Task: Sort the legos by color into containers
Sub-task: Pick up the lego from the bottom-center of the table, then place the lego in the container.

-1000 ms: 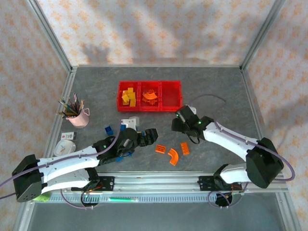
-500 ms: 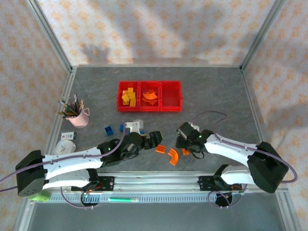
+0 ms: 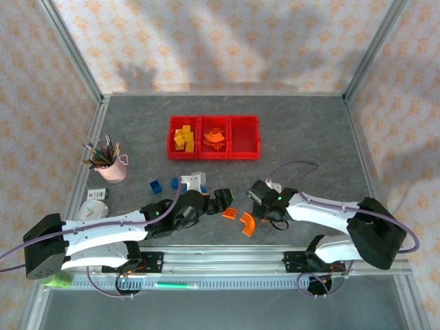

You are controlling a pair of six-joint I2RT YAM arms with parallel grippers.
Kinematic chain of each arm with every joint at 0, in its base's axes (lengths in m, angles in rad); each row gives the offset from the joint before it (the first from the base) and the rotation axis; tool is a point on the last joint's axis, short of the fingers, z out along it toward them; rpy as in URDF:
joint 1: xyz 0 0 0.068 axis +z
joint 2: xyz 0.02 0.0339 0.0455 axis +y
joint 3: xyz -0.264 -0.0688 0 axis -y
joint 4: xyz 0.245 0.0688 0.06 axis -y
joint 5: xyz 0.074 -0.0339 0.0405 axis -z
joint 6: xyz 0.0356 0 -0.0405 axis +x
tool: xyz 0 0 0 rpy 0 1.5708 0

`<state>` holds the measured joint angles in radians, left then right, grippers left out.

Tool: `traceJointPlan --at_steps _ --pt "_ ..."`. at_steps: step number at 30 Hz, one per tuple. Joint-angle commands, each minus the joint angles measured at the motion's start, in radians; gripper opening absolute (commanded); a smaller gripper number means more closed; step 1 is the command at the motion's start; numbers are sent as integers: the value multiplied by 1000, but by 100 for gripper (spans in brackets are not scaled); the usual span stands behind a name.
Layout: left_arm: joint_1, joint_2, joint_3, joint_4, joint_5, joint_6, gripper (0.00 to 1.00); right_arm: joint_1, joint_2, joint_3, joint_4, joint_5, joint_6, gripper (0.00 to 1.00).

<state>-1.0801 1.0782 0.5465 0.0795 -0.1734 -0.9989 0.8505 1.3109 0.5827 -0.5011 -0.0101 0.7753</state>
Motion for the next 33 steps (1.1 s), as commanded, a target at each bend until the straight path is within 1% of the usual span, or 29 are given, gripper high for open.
traceJointPlan --at_steps 1,5,10,14,20,24,28,33 --pt "-5 1 -2 20 -39 -18 99 10 44 4 -15 25 8 42" --pt "-5 -10 -7 19 -49 -20 99 10 70 14 11 8 -24 34" --pt "-6 -23 -10 13 -59 -20 99 8 62 57 -13 38 -46 30" --pt "-6 -42 -4 -4 -80 -14 99 -6 29 107 -46 76 -67 29" --pt "18 -95 40 -108 -155 27 99 -72 15 234 -39 86 -155 30" --pt "74 -136 56 -147 -142 61 99 -92 89 366 -4 90 -224 30" --pt "147 -157 87 -204 -126 109 99 -106 217 529 46 93 -291 30" --pt "241 -165 112 -235 -84 164 99 -121 402 736 74 62 -348 30"
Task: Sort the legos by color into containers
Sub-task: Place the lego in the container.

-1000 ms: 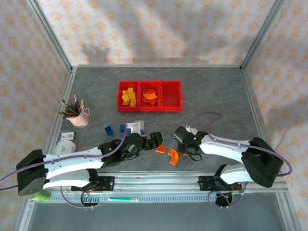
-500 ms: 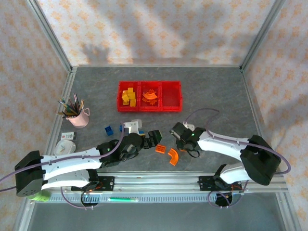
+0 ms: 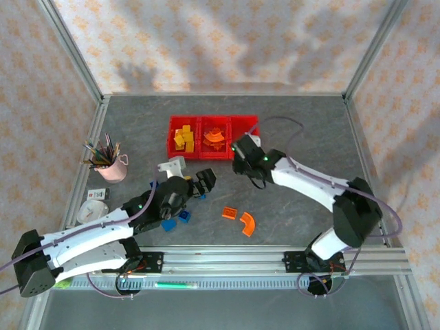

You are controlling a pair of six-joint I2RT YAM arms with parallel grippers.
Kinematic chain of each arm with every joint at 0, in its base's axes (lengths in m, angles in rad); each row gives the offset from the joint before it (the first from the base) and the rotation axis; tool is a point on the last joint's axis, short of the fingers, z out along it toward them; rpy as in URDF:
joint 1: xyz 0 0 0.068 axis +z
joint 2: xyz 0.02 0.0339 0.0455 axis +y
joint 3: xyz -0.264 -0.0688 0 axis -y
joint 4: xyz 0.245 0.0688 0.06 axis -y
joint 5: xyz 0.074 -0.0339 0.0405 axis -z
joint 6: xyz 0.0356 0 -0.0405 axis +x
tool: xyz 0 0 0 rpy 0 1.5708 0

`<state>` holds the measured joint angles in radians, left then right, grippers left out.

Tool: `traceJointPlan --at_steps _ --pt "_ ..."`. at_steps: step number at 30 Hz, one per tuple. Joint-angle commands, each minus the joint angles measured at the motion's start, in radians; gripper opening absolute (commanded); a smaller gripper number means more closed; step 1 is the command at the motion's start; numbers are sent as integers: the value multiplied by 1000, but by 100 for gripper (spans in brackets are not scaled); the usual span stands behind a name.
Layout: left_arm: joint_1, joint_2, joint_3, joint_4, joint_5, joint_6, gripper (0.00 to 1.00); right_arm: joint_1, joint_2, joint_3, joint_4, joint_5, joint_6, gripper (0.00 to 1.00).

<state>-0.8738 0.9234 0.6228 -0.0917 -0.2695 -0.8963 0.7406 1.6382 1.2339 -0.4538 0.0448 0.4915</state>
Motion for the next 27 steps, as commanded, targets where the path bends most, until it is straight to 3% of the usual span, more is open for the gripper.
traceJointPlan --at_steps 1,12,17,22,27 --pt "53 -7 42 -70 21 71 99 -13 111 125 33 -2 -77 30" --pt "232 28 28 -30 146 124 99 -45 450 521 4 36 -148 32" --pt "269 46 24 -14 175 135 99 -56 551 660 -28 34 -164 41" --pt "275 54 24 -8 189 138 99 -58 560 714 -58 22 -173 51" --pt "276 44 25 -21 210 145 99 -57 439 599 -32 -26 -161 55"
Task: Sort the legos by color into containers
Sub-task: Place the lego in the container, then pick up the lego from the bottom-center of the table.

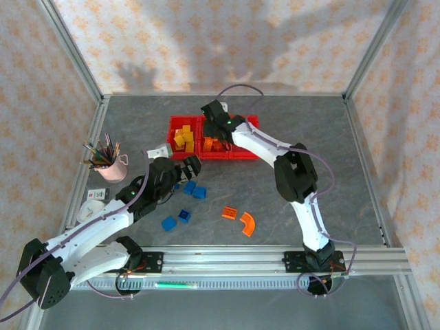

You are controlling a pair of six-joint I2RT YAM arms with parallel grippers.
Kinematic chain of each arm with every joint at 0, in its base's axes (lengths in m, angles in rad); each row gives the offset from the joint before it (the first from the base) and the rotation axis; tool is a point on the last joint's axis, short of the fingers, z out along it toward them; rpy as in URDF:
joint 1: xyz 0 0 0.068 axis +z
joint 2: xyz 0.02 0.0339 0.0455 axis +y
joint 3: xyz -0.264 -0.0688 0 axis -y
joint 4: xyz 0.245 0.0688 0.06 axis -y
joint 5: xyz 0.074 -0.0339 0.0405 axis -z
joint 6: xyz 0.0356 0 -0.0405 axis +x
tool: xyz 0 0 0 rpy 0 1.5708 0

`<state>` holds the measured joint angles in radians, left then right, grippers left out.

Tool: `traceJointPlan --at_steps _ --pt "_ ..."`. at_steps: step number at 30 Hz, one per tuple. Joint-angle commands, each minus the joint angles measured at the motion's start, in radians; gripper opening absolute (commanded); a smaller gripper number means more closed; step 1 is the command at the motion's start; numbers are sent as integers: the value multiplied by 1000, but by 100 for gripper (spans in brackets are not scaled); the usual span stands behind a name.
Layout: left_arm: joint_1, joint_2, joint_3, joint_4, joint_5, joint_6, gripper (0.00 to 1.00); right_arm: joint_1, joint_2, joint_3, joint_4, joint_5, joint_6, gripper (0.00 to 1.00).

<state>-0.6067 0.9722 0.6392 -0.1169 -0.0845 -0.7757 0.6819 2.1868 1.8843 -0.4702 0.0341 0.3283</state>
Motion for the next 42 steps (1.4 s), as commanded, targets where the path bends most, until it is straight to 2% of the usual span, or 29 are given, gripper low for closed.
traceJointPlan --at_steps 1,11,19,25,31,42 --pt "8 -12 4 9 34 26 99 3 -150 -101 2 -24 8 56" --pt "-9 -69 -22 -13 126 20 99 9 -501 -524 2 -37 64 65" --pt "-152 -85 -68 3 75 -30 99 34 -712 -806 -74 -17 137 71" --pt "-280 -67 -111 55 32 -96 99 106 -804 -958 -131 14 225 76" --pt "-381 -62 -132 66 -30 -159 99 194 -883 -1091 -132 -31 318 79" --pt "-493 -68 -171 75 -107 -254 99 379 -935 -1220 -79 -82 423 80"
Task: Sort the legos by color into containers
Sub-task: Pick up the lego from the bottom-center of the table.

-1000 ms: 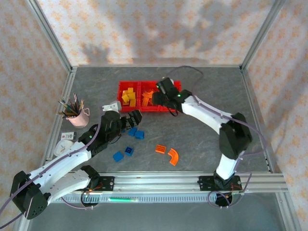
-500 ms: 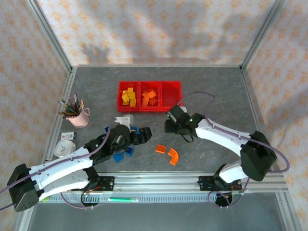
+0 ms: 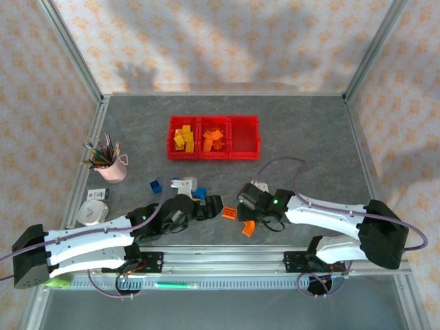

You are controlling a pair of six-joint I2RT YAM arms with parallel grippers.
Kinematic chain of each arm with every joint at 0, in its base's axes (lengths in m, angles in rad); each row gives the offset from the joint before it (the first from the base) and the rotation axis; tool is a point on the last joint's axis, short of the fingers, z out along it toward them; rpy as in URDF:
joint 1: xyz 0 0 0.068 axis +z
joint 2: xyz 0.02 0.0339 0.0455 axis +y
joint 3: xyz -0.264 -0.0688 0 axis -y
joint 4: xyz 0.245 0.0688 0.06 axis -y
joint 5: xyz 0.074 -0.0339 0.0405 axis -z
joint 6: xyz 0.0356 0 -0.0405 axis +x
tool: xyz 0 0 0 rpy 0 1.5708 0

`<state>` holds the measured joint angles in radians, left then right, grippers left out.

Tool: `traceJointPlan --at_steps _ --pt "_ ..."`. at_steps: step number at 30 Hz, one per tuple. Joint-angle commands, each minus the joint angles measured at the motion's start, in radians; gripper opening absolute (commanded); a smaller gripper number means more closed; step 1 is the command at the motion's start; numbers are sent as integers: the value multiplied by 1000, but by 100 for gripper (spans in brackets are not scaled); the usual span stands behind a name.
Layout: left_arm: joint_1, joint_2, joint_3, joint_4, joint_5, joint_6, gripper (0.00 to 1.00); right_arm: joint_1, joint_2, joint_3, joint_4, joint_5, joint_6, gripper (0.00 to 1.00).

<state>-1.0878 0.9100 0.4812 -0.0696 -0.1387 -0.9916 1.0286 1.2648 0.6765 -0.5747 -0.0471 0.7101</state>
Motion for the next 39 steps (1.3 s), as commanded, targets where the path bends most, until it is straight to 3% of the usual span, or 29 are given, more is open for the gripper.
traceJointPlan --at_steps 1,11,24,33,39 --pt "-16 -5 -15 29 -54 -43 99 40 -2 -12 26 3 41 80" --pt "-29 -24 -29 18 -69 -61 99 72 126 35 10 39 0 75" --pt "-29 -37 -35 0 -89 -66 99 67 262 127 -39 142 -6 57" --pt "-30 -37 -35 8 -99 -63 99 62 248 119 -32 141 5 39" --pt "-30 -36 -22 6 -108 -55 99 35 202 110 -27 138 2 37"
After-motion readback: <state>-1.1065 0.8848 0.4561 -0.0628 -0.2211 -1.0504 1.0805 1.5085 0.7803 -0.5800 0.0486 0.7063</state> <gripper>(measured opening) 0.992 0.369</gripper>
